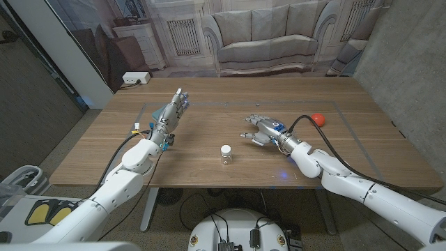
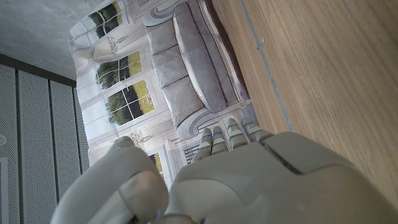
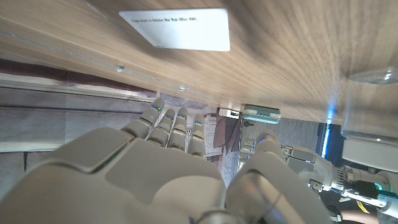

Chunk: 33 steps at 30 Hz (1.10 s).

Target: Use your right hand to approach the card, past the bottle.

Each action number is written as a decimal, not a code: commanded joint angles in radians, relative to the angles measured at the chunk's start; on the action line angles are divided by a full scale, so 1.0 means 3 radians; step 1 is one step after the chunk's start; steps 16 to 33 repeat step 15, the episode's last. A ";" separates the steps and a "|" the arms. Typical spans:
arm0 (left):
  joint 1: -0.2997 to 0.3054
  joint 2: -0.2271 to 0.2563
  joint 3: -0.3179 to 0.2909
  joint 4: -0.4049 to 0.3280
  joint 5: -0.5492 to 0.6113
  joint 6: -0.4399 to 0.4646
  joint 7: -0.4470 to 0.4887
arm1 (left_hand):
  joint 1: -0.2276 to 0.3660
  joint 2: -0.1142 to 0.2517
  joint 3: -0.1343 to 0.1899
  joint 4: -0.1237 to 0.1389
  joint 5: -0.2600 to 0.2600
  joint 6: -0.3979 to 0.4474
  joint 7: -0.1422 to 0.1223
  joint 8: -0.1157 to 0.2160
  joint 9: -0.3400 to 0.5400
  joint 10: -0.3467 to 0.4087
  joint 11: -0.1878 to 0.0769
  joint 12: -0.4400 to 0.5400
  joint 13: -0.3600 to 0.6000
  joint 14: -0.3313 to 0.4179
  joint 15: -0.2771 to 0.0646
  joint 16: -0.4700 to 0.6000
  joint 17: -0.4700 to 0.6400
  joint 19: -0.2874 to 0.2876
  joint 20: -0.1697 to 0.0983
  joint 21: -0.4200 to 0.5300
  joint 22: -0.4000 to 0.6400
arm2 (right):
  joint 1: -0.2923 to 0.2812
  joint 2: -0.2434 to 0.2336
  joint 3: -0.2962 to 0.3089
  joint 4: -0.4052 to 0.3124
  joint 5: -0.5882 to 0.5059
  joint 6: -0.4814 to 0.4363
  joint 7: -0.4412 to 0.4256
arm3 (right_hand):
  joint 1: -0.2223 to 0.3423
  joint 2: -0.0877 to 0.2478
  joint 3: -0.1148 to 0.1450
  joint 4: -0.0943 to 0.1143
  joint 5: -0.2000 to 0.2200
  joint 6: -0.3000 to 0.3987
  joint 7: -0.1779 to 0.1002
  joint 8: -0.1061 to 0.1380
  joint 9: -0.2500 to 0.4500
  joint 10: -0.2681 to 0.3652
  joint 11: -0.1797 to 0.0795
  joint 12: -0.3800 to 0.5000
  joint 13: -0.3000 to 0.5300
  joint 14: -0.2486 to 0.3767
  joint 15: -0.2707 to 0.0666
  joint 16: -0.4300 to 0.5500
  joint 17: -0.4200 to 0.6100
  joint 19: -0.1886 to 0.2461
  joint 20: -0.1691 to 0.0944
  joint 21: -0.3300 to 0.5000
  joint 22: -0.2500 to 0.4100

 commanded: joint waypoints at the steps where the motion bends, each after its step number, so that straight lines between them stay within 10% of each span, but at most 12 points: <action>1: 0.0049 0.0052 -0.0030 -0.0052 -0.0022 0.0028 -0.0022 | 0.0005 0.0017 -0.0014 0.0003 -0.0021 0.0017 0.0015 -0.0018 0.0019 0.0014 0.0011 -0.0003 0.0016 -0.0001 0.0011 -0.0004 0.0014 -0.0022 -0.0006 0.0005 0.0019 | 0.0002 0.0009 -0.0036 0.0008 0.0006 -0.0047 0.0014 | -0.0025 -0.0001 -0.0006 0.0001 0.0020 0.0020 -0.0005 0.0018 0.0006 0.0025 0.0014 0.0014 0.0004 0.0015 0.0005 0.0010 0.0000 0.0013 -0.0050 -0.0020 0.0009; 33: 0.0068 0.0122 -0.0032 -0.0118 -0.0038 0.0122 -0.0042 | 0.0017 0.0032 -0.0015 0.0000 -0.0029 0.0023 0.0015 -0.0017 0.0019 0.0012 0.0010 -0.0005 0.0016 0.0001 0.0022 -0.0003 0.0014 -0.0028 -0.0011 0.0004 0.0019 | 0.0010 0.0049 -0.0070 0.0068 0.0051 -0.0040 -0.0022 | -0.0026 0.0002 -0.0006 0.0001 0.0021 0.0032 -0.0004 0.0023 0.0007 0.0025 0.0003 0.0014 0.0004 0.0018 0.0009 0.0011 -0.0001 0.0018 -0.0048 -0.0030 0.0009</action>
